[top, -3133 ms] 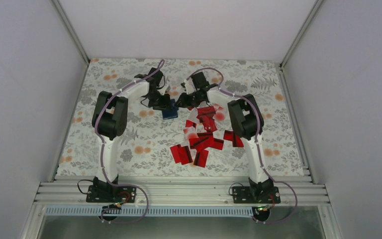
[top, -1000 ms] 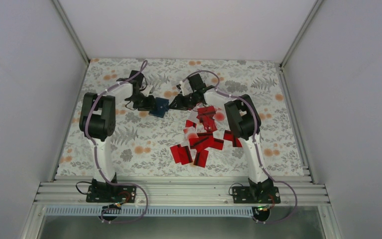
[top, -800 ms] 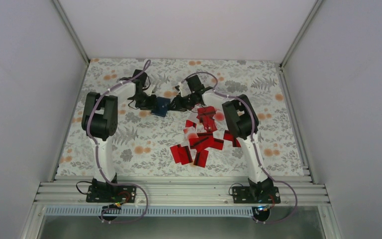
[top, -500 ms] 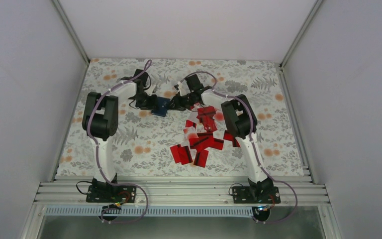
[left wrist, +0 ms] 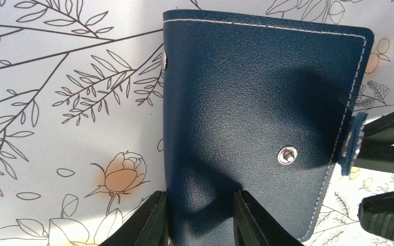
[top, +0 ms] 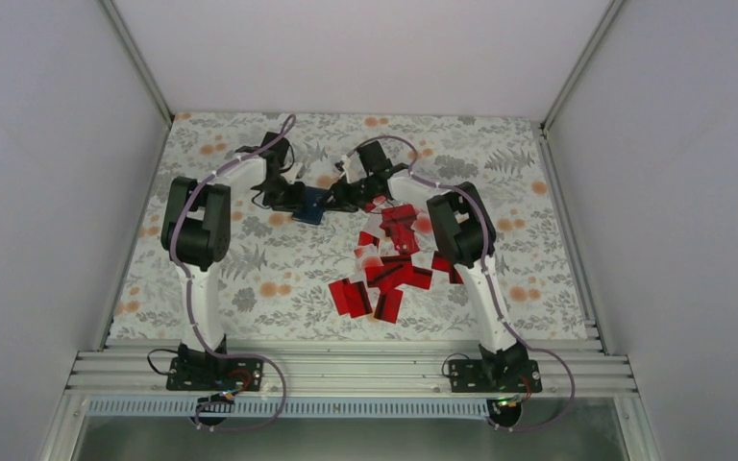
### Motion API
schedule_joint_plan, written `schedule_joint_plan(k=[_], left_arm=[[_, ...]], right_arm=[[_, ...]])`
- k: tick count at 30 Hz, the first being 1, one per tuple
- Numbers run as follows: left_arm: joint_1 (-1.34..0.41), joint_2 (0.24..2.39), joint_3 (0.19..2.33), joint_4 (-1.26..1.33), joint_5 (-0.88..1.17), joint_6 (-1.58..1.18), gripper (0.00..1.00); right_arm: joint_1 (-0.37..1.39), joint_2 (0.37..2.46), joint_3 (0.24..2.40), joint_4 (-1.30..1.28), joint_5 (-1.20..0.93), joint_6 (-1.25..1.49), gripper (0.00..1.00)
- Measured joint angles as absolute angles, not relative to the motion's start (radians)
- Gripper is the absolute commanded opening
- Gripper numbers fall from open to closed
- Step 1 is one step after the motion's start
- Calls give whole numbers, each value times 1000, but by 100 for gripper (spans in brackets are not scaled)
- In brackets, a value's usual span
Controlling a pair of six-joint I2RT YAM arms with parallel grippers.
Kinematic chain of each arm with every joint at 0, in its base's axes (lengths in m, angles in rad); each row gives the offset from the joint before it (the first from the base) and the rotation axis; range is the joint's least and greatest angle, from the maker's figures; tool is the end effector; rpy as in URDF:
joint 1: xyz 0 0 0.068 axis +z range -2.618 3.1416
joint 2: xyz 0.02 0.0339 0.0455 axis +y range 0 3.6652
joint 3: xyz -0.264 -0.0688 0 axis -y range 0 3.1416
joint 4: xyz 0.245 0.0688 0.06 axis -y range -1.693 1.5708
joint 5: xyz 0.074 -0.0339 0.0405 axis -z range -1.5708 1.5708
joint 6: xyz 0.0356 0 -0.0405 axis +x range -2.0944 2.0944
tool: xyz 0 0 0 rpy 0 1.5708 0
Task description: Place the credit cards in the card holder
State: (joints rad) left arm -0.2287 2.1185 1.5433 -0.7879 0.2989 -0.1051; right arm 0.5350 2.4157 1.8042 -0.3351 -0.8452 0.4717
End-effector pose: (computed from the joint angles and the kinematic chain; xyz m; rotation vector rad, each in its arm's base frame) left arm 0.4047 -0.1050 0.1502 0.2282 2.9394 -0.4887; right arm 0.4248 0.2827 0.1180 -0.4650 2.6186 1.4464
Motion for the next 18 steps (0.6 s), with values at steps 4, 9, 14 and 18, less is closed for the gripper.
schedule_joint_plan(k=[4, 9, 14, 18], left_arm=[[-232, 2119, 1545, -788, 292, -112, 31], [-232, 2120, 1547, -791, 292, -114, 31], [-233, 2121, 1549, -792, 292, -113, 31], [-238, 2121, 1549, -786, 292, -114, 31]], right_arm=[[537, 2416, 1807, -342, -831, 510, 33], [538, 2415, 1821, -363, -788, 577, 34], [538, 2415, 1822, -382, -734, 612, 34], [538, 2415, 1833, -402, -701, 637, 33]])
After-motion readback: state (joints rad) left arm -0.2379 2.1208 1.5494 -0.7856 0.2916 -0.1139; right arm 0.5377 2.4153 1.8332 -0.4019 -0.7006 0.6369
